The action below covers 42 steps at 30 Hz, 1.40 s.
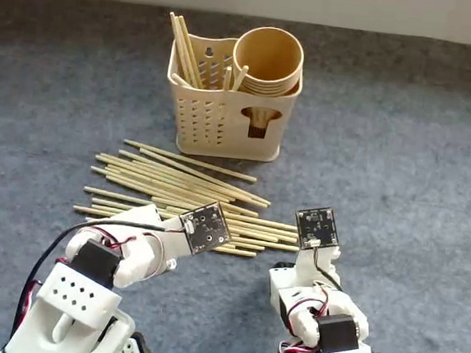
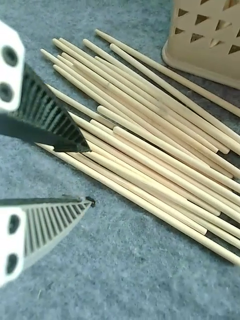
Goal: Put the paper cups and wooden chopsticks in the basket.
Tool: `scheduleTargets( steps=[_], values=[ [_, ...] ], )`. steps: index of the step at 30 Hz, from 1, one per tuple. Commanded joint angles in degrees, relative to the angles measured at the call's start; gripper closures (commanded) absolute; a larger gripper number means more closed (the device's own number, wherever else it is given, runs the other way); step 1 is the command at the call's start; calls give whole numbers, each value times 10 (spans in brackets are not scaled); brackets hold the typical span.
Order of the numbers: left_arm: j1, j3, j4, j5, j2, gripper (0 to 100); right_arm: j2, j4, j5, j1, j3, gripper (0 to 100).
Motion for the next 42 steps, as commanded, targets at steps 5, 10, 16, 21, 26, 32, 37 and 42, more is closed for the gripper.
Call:
scheduleTargets(
  steps=[5,10,16,21,26,32,37,42],
  values=[
    [10,-6,-8,-6,8,850,-6,3,7,-1,65,991],
    [7,-67,-4,-4,131,850,-6,3,7,-1,65,991],
    [0,-145,-9,-7,289,850,-6,3,7,-1,65,991],
    [2,-192,-29,-7,383,850,-6,3,7,-1,65,991],
    [2,-211,-75,-8,472,850,-6,3,7,-1,65,991],
    [0,-250,-86,-8,568,902,-6,3,7,-1,65,991],
    [-1,-261,-83,-8,602,942,-6,3,7,-1,65,991],
    [-1,-261,-83,-8,601,982,-6,3,7,-1,65,991]
  ],
)
